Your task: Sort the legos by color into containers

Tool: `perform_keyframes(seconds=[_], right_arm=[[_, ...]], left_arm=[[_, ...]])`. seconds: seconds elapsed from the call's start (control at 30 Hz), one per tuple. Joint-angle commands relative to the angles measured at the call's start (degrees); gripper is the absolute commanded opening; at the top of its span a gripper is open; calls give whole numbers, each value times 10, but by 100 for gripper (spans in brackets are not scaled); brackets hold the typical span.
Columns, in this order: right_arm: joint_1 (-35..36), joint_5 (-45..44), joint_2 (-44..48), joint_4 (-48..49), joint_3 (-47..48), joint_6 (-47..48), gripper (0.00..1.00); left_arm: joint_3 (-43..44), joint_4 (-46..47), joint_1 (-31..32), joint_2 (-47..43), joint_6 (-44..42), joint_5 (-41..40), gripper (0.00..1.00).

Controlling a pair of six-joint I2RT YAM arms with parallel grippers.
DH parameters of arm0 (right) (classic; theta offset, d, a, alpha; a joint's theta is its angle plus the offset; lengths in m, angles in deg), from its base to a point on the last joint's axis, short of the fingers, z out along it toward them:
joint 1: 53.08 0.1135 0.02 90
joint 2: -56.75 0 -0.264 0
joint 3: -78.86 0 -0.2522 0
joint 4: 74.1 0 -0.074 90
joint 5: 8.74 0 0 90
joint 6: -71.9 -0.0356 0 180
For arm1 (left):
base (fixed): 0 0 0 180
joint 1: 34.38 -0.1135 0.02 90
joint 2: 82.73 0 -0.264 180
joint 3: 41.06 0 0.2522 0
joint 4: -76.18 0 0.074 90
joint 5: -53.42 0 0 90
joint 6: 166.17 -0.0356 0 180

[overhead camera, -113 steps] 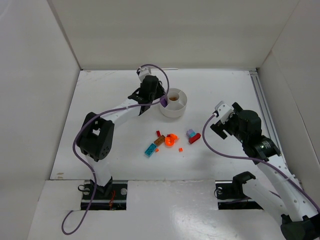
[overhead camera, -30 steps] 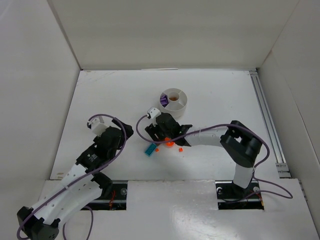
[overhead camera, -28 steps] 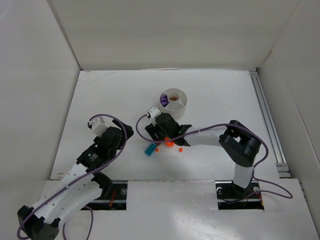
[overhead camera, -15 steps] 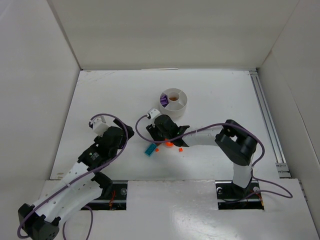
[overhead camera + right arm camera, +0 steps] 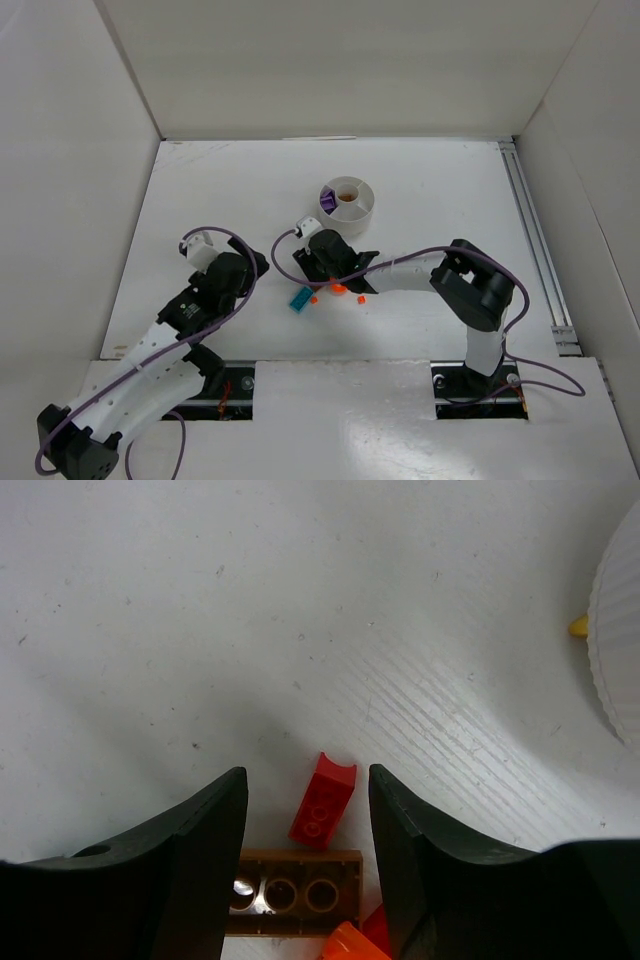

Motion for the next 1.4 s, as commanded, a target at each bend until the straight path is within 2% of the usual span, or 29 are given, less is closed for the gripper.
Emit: perform_keyframes(seconds=[0.0, 0.27, 0.43, 0.53, 0.7, 0.83, 0.93, 1.03, 1.07, 1.23, 1.37], right_arm=[[5, -15, -1, 6, 2, -6, 57], [5, -15, -11, -4, 7, -6, 52], [5, -3, -17, -4, 7, 0, 27], [5, 2, 7, -4, 13, 33, 18], [5, 0, 68, 9, 25, 120, 10], [-15, 11, 130, 9, 25, 182, 8], [-76, 64, 168, 9, 18, 243, 8], [-107, 94, 186, 9, 13, 291, 8], [-116, 126, 186, 14, 20, 310, 10], [-159, 177, 174, 14, 47, 400, 11], [-184, 211, 153, 14, 59, 412, 11]], left_arm=[[-2, 10, 0, 6, -8, -8, 100], [4, 10, 0, 19, -8, -3, 100], [4, 16, 0, 19, -8, -3, 100], [4, 21, 0, 24, -18, -3, 100], [9, 69, 0, 44, -59, 28, 100], [9, 111, -6, 66, -104, 62, 100], [9, 145, -11, 80, -140, 92, 100], [9, 180, -24, 87, -170, 130, 100], [9, 188, -35, 94, -178, 143, 100], [9, 222, -43, 122, -206, 170, 100], [22, 235, -43, 160, -218, 186, 100]])
